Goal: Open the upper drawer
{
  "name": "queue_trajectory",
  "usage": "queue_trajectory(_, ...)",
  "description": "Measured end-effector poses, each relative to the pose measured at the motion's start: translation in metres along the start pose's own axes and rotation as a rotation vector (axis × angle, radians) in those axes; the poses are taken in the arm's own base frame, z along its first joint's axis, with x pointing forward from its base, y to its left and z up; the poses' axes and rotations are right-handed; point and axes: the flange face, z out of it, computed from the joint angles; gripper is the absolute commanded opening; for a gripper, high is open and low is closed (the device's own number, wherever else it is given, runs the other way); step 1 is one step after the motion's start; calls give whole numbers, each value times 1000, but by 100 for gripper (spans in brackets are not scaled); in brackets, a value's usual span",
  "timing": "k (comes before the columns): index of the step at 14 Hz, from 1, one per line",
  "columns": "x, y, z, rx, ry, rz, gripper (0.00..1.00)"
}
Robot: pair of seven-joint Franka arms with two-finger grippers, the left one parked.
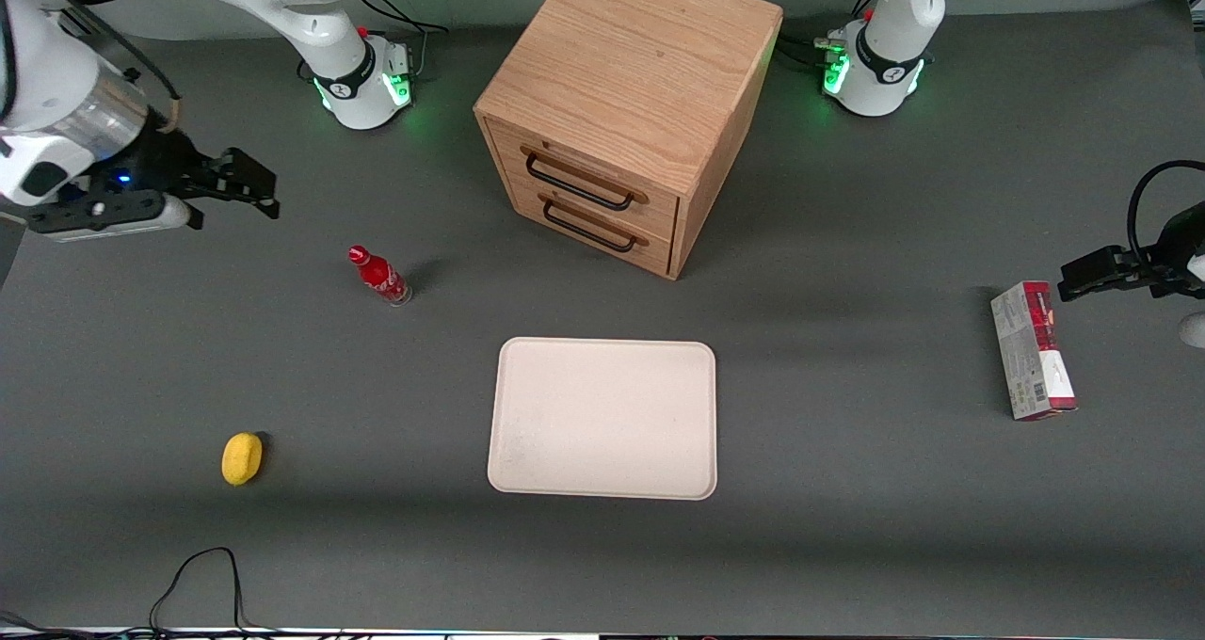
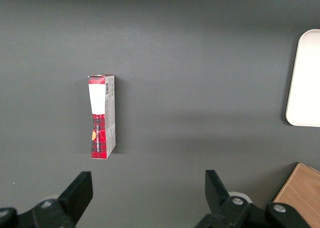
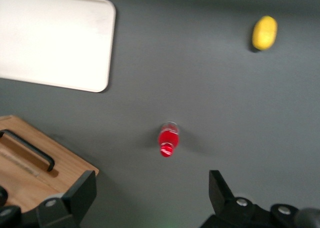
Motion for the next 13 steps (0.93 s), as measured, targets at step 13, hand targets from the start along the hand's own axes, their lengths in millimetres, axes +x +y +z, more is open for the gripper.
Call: queue_trajectory(13, -13, -297, 74, 40, -88, -517, 100)
